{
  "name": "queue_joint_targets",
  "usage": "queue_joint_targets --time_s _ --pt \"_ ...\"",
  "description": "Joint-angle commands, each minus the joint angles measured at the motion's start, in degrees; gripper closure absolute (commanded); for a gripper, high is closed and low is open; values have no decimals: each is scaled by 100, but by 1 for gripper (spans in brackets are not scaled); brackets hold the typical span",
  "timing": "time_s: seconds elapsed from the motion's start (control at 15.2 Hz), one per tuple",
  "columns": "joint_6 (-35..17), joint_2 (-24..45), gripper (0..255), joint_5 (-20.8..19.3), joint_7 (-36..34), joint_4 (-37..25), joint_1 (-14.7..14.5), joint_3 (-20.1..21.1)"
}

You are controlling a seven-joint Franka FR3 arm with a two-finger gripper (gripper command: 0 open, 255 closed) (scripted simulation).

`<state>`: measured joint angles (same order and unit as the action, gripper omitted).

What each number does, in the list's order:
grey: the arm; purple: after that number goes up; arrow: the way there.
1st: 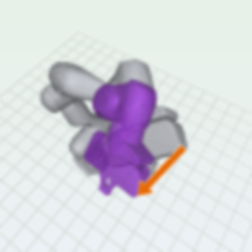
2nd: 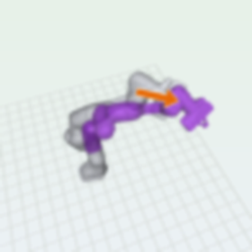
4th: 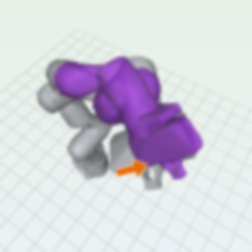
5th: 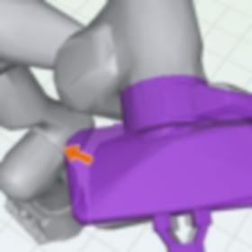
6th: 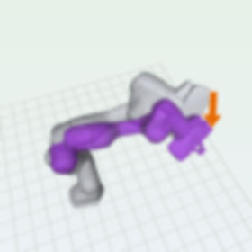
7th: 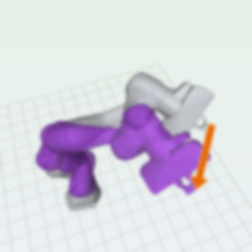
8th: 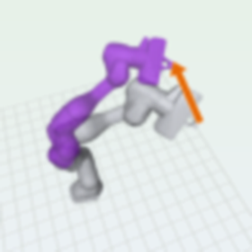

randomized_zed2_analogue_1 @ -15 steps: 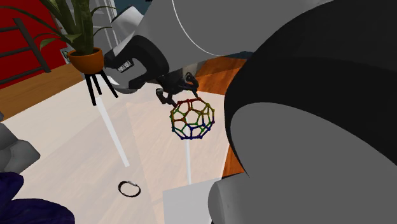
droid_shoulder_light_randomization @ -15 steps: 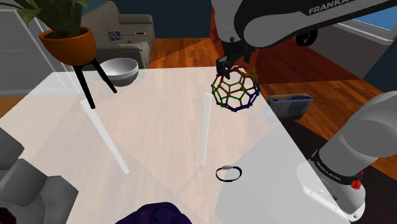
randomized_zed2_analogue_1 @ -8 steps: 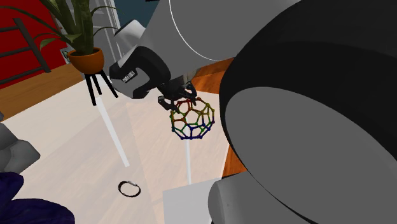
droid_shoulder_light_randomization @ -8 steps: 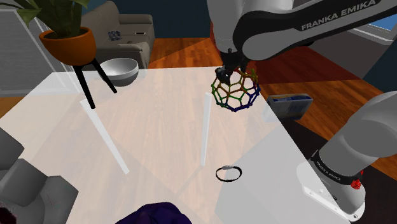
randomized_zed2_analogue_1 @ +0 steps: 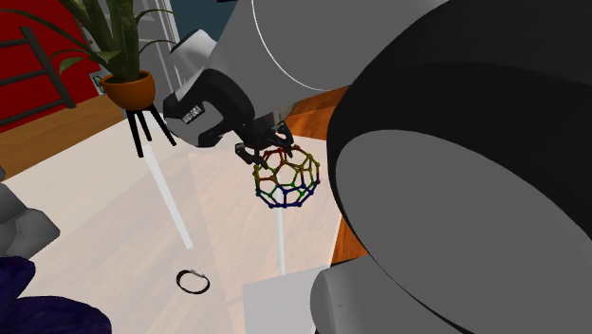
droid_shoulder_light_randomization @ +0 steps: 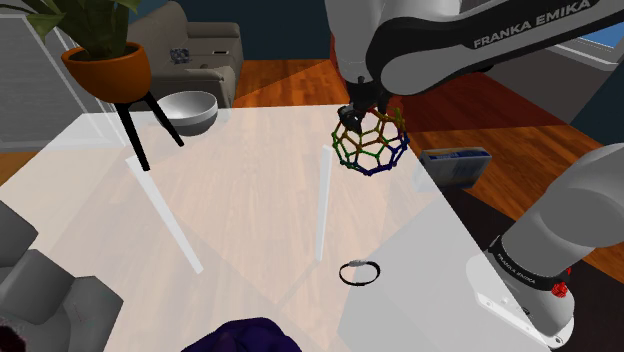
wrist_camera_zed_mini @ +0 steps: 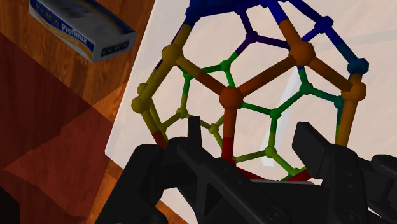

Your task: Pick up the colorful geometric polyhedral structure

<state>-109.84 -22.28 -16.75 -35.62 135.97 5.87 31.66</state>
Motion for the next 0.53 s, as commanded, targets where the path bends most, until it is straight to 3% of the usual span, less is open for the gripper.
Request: queue_joint_targets --time_s 0.0,0.46 --pt "-7 2 255 2 18 15 3 -13" --pt "479 -160 255 88 281 -379 -16 -100"
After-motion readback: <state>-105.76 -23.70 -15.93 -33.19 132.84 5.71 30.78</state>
